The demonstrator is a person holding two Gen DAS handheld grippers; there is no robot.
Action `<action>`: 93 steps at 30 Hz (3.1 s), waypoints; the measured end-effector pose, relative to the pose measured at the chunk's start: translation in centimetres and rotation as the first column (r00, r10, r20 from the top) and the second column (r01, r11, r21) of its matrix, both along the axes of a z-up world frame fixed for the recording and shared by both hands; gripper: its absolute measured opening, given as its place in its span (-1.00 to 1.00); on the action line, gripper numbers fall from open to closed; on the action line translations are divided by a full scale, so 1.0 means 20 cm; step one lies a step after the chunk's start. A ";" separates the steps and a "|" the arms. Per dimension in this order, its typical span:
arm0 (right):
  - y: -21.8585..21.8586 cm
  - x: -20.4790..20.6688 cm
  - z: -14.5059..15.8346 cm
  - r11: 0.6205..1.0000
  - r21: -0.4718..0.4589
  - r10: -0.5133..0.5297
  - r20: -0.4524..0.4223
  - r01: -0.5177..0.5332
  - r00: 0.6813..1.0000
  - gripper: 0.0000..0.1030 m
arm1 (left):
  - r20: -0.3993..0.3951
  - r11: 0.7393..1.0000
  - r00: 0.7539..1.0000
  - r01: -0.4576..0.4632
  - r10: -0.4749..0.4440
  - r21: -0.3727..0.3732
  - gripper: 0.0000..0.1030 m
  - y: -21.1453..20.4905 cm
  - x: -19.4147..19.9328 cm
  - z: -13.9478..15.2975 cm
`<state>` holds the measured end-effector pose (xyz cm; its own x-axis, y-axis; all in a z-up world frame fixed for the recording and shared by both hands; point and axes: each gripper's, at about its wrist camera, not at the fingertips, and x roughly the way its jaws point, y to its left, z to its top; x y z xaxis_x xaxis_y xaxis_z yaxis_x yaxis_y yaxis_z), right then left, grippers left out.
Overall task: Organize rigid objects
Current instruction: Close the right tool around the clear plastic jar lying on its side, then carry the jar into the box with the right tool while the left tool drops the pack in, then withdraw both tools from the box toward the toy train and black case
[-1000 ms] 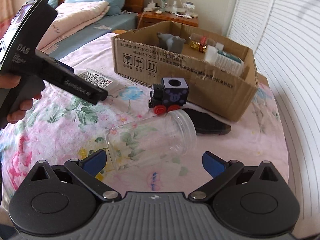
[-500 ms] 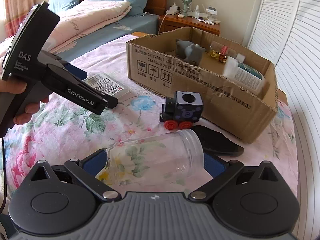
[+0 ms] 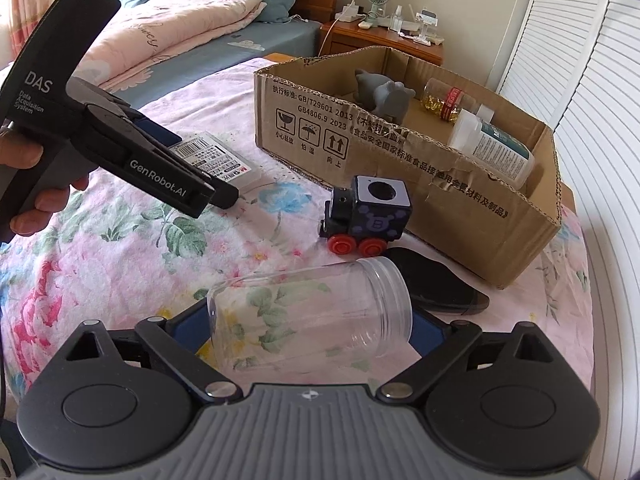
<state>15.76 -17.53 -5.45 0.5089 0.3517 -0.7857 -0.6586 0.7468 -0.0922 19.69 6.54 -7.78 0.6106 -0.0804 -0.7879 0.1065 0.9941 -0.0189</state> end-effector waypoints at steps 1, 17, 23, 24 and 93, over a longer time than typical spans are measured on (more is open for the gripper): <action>0.00 0.00 0.00 1.000 0.003 -0.002 -0.003 0.002 1.000 0.92 | 0.001 1.000 1.000 0.016 -0.016 0.002 0.75 -0.01 0.00 0.01; -0.07 -0.05 0.09 0.998 0.031 -0.060 -0.037 0.061 0.998 0.81 | 0.031 0.985 0.985 0.170 -0.170 0.013 0.74 -0.05 -0.10 0.15; -0.09 -0.05 0.15 0.996 0.057 -0.067 -0.039 0.070 0.997 0.81 | 0.045 0.977 0.976 0.212 -0.212 0.009 0.74 -0.05 -0.13 0.25; -0.09 -0.05 0.16 0.996 0.062 -0.069 -0.038 0.072 0.997 0.81 | 0.051 0.976 0.974 0.219 -0.219 0.014 0.74 -0.05 -0.13 0.27; -0.31 0.17 0.36 0.826 0.287 -0.509 0.007 0.486 0.861 1.00 | 0.145 0.972 0.964 0.209 -0.224 0.112 0.92 -0.26 0.54 0.63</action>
